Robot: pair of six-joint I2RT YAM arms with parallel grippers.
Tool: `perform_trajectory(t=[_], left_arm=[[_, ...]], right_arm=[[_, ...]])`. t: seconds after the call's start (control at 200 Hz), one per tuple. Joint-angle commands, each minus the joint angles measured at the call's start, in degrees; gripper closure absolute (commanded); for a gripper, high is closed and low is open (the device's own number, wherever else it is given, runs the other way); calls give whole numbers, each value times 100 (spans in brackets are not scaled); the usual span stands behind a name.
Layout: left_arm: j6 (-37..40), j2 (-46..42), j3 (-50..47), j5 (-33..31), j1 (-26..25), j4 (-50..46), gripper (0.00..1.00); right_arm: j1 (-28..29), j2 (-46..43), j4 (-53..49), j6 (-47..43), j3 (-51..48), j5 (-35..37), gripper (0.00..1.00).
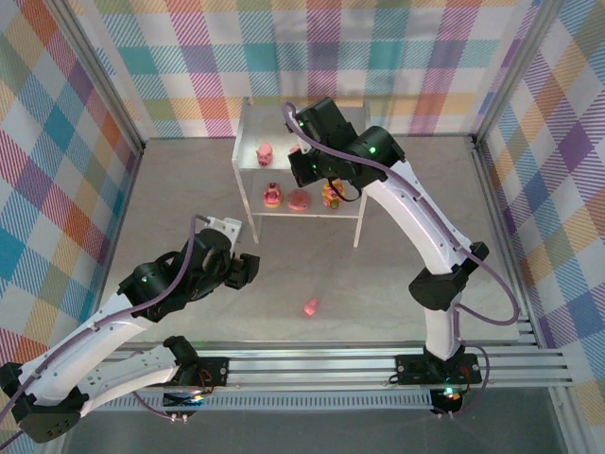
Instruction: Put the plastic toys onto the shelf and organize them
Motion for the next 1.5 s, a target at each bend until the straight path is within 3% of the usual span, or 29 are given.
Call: perform_trajectory(t=[0.0,0.905,1.495], left_arm=[[112,-38,102,-26,80,-32,40],[147,-193,38,-38,133,-76,40],[195,-229,49,-50,146,-104,39]], right_arm=[[-48,41,-155,92,216,40,96],[-66,17,-139,128,249,107,78],[-75,-6,-130,128,252,118,73]])
